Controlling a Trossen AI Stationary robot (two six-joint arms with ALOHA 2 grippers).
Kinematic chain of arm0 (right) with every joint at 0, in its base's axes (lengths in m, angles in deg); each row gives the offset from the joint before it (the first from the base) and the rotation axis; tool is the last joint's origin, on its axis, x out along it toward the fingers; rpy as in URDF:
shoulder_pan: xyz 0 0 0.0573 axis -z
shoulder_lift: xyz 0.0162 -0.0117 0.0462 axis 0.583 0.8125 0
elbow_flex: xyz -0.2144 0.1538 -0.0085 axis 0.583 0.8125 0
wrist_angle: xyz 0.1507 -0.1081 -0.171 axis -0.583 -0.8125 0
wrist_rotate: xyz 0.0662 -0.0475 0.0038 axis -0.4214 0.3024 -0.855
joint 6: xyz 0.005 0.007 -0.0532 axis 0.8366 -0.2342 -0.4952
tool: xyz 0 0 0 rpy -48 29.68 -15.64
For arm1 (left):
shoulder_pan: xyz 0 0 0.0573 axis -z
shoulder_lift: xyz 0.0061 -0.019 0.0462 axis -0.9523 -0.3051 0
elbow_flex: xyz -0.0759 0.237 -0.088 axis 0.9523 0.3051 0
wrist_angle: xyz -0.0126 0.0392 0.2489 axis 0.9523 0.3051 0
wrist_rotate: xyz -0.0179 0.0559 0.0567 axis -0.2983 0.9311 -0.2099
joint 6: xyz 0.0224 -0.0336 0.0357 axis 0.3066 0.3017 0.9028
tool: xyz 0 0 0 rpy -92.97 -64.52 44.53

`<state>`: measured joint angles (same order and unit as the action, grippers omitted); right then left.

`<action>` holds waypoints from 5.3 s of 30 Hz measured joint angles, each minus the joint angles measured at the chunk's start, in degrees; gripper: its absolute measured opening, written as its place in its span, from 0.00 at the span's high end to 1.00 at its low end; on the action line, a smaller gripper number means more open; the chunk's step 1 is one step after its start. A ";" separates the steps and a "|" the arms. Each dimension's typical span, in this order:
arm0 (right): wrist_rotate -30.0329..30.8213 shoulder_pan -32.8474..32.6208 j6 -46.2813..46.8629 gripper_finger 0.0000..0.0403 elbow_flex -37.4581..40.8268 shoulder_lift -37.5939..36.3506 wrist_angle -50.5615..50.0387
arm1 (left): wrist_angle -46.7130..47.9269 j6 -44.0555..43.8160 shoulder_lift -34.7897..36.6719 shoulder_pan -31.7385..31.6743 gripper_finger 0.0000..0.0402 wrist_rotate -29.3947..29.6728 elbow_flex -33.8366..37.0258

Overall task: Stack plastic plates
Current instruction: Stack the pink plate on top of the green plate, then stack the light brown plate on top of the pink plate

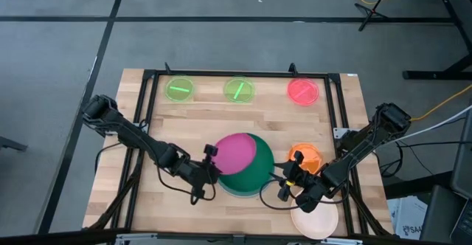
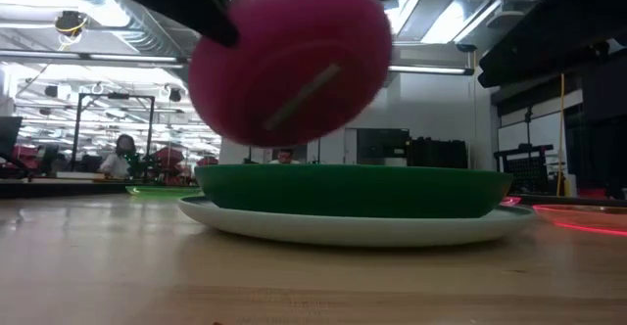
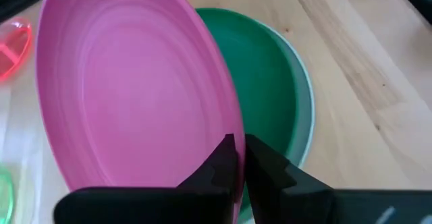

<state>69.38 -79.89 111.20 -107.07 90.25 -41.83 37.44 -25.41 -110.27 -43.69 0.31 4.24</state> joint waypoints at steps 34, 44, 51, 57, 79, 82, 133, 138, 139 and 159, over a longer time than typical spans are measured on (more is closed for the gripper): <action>-0.20 0.00 -3.79 0.59 0.00 -1.57 -0.24 | -8.60 1.22 -12.12 -4.30 0.78 -4.42 0.00; -1.11 0.00 -4.02 0.59 0.00 -1.57 -0.10 | -4.43 -0.56 -9.65 -1.71 0.71 -4.36 0.02; -3.92 0.00 -3.61 0.59 0.00 -1.55 0.47 | -5.52 -3.21 -3.14 1.07 0.71 -4.05 1.23; -11.80 -0.07 -3.45 0.59 0.00 -1.56 -0.08 | -25.43 -3.76 2.24 1.69 0.71 -4.37 13.96; -23.61 -11.78 27.82 0.59 0.02 -9.44 -23.50 | -61.35 -4.74 2.68 1.75 0.71 -3.98 30.05; -25.62 -11.78 27.75 0.59 0.02 -9.45 -23.47 | -61.36 -4.74 2.68 1.74 0.71 -3.98 30.05; -47.56 -16.88 29.71 0.59 10.78 -6.73 -19.64 | -60.69 -4.76 2.66 1.58 0.71 -3.67 30.03; -47.52 -16.87 30.71 0.65 11.38 -6.75 -18.86 | -60.65 -4.76 2.66 1.58 0.71 -3.66 30.03; -47.52 -16.87 30.68 0.68 11.41 -6.75 -18.67 | -60.62 -4.75 2.66 1.58 0.71 -3.67 30.03; -43.87 -16.87 29.13 0.99 11.39 -6.75 -15.30 | -60.63 -5.01 2.64 1.43 0.71 -3.67 30.03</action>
<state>25.51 -96.76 140.33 -95.68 83.49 -57.13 -23.20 -30.42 -107.63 -42.26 -3.36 34.27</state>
